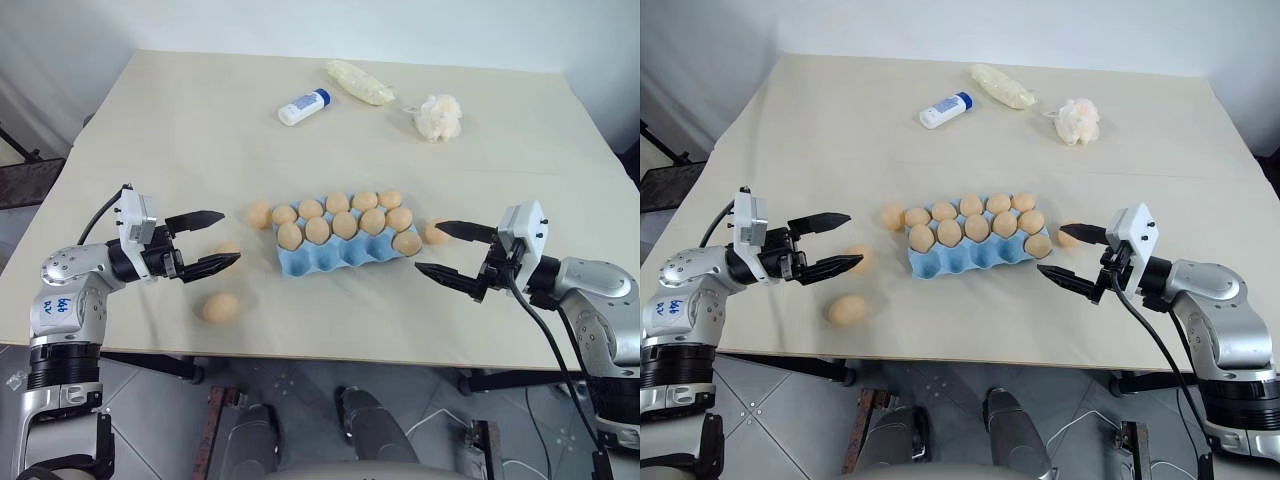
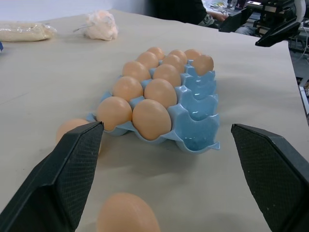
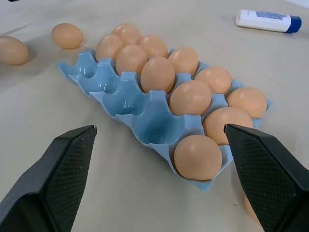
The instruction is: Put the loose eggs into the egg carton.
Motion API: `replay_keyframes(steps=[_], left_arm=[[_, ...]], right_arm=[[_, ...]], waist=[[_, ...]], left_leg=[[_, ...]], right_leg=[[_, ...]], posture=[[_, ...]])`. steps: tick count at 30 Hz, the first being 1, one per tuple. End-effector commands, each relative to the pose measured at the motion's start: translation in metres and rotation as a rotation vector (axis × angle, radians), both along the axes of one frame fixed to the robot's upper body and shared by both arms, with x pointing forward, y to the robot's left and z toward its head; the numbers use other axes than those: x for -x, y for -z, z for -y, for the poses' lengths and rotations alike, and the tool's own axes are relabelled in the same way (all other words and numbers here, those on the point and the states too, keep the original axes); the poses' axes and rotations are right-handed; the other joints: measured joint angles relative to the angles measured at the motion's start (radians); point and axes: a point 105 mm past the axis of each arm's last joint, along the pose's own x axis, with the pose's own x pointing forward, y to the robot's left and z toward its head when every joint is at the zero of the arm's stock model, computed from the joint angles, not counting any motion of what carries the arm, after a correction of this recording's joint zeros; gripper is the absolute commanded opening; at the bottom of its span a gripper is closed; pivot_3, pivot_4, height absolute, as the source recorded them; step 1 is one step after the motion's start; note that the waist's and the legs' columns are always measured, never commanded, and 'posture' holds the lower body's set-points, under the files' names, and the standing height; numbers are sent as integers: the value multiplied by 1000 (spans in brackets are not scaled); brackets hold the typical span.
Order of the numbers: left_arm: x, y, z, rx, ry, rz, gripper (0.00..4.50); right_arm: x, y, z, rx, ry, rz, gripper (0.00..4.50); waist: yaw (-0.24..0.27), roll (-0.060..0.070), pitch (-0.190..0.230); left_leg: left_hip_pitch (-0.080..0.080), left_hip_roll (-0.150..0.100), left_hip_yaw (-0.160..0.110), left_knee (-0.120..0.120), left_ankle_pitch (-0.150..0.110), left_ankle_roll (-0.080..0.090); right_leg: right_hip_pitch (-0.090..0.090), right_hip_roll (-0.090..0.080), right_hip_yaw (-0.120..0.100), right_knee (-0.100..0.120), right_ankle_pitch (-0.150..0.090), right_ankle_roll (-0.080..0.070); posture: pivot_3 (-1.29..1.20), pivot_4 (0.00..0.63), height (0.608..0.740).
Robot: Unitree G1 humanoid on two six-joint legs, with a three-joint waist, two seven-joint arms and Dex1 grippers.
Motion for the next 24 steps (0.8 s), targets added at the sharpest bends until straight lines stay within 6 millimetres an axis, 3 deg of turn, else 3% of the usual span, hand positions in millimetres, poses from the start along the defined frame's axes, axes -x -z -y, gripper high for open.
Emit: replay_keyframes(steps=[1, 16, 24], left_arm=[[-2, -14, -6, 5, -20, 49, 4500], [-9, -20, -2, 3, -64, 68, 4500], [10, -12, 3, 10, 92, 89, 4500]], right_arm=[[0, -11, 3, 1, 9, 49, 4437], [-7, -13, 7, -13, 61, 61, 4437], [-7, -18, 45, -110, 391, 106, 4437]], waist=[[0, 0, 0], [0, 0, 0], [1, 0, 0]], left_leg=[[0, 0, 0, 0, 0, 0], [0, 0, 0, 0, 0, 0], [0, 0, 0, -1, 0, 0]], right_leg=[[0, 0, 0, 0, 0, 0], [0, 0, 0, 0, 0, 0], [0, 0, 0, 0, 0, -1]], posture=[[0, 150, 740], [0, 150, 740], [0, 150, 740]])
